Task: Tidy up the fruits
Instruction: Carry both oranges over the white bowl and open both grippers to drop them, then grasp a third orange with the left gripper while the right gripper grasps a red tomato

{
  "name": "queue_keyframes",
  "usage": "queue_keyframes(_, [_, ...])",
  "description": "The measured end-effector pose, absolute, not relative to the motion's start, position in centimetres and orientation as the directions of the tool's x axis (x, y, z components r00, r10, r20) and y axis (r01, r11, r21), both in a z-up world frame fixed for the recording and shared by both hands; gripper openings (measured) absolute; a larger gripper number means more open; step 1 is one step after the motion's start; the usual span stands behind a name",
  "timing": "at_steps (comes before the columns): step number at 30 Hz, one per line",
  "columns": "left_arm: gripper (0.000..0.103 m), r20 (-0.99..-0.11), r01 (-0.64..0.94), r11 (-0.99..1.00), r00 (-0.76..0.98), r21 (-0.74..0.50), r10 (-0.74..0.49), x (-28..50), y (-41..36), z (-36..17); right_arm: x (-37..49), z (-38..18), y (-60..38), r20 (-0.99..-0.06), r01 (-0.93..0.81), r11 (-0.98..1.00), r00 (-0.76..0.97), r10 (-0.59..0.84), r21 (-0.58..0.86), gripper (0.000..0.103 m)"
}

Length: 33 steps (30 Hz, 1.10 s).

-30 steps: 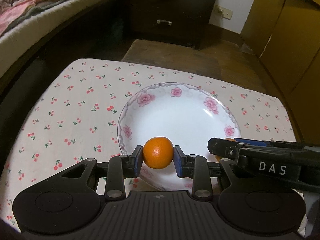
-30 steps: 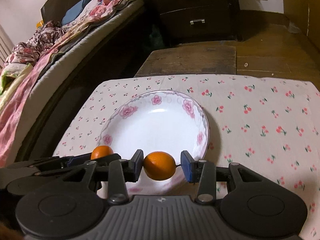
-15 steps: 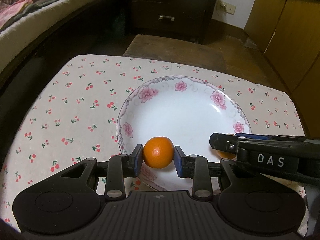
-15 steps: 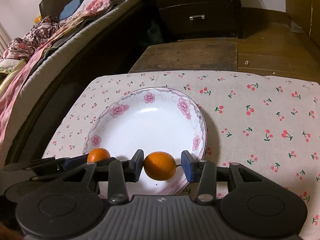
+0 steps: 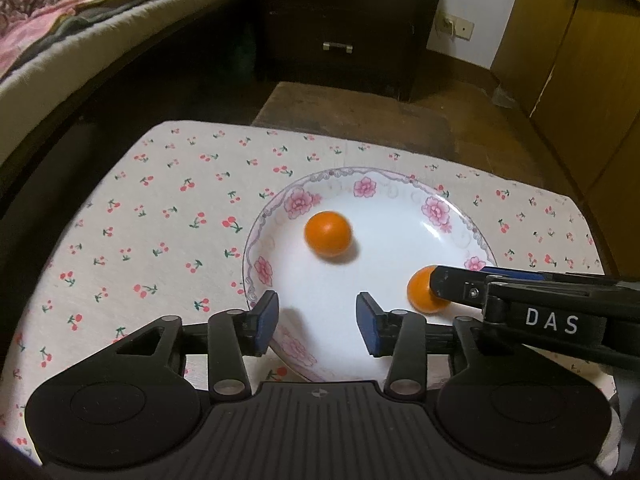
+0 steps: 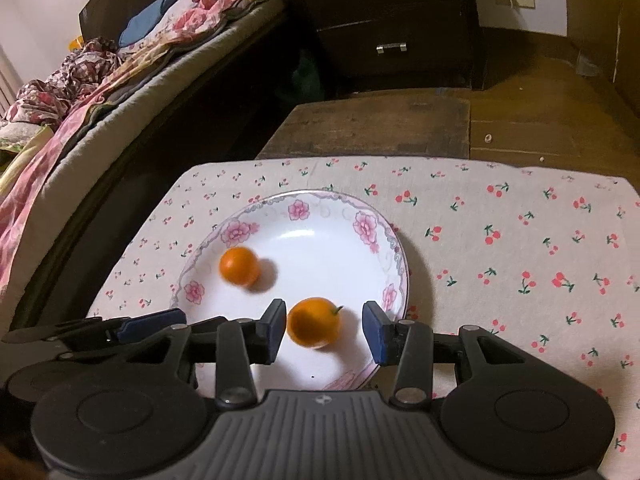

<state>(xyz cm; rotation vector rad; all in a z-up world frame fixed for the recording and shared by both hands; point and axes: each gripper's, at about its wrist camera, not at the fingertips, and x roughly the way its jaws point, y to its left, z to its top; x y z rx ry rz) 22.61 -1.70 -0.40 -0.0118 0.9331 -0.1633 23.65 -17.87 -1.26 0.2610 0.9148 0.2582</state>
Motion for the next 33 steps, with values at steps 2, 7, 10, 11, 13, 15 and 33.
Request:
queue_keyframes(2, [0.054,-0.794,0.136,0.987,0.59,-0.08,-0.146,22.4,-1.7,-0.2,23.4,-1.0,-17.9,-0.741,-0.109,0.939,0.587,0.326,0.326,0.043])
queue_keyframes(7, [0.057,-0.784,0.138,0.986,0.601,-0.089,-0.155,21.9,-1.5,0.5,22.8,-0.1,-17.8,-0.735,-0.118,0.944,0.601,0.315,0.308,0.043])
queue_keyframes(10, [0.058,-0.779,0.143,0.986,0.607,-0.086,-0.156,21.3,-1.3,0.9,22.2,0.3,-17.7,-0.731,-0.125,0.943,0.603,0.319,0.308,0.044])
queue_keyframes(11, [0.058,-0.778,0.144,0.986,0.609,-0.083,-0.155,21.1,-1.2,1.0,22.0,0.4,-17.6,-0.73,-0.128,0.943,0.604,0.32,0.308,0.044])
queue_keyframes(13, [0.058,-0.777,0.144,0.986,0.61,-0.084,-0.156,20.8,-1.0,1.2,21.6,0.6,-17.4,-0.731,-0.135,0.944,0.602,0.32,0.302,0.044])
queue_keyframes(15, [0.059,-0.775,0.142,0.986,0.612,-0.091,-0.16,20.4,-0.7,1.3,21.1,0.7,-17.3,-0.732,-0.14,0.943,0.6,0.324,0.303,0.045])
queue_keyframes(33, [0.063,-0.813,0.125,0.988,0.564,-0.09,-0.145,17.2,2.2,-0.2,16.3,-0.1,-15.1,-0.762,-0.183,0.93,0.535,0.365,0.318,0.047])
